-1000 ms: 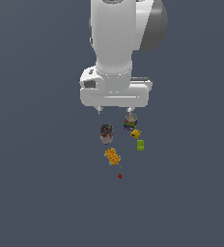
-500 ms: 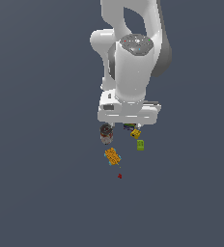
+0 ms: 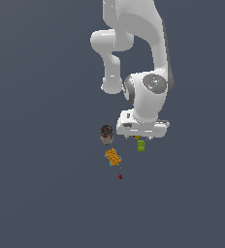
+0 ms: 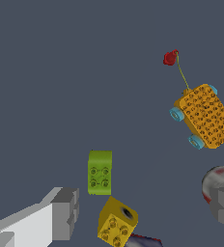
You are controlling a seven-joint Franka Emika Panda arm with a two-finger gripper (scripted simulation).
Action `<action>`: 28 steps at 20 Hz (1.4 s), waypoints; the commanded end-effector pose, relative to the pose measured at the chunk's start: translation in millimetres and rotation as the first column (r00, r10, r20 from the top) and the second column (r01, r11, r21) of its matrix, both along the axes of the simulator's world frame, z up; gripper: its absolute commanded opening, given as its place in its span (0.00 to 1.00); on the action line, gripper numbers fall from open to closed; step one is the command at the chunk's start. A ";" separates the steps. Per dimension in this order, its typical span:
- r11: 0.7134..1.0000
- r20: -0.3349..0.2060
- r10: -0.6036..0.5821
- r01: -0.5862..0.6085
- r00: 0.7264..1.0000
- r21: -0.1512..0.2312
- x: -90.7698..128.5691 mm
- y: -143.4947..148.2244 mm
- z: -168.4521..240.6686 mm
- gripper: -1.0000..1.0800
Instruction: Pick up a designated object from a clutter of objects.
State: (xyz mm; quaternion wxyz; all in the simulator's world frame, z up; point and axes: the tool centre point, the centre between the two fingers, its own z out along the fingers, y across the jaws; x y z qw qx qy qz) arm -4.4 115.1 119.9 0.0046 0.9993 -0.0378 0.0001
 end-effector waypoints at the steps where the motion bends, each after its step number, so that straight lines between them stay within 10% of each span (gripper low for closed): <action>1: 1.000 0.002 -0.002 0.002 1.000 0.002 -5.9 12.3 -18.9 0.96; 28: 1.000 0.000 -0.002 0.002 1.000 0.009 -23.5 37.4 -101.3 0.96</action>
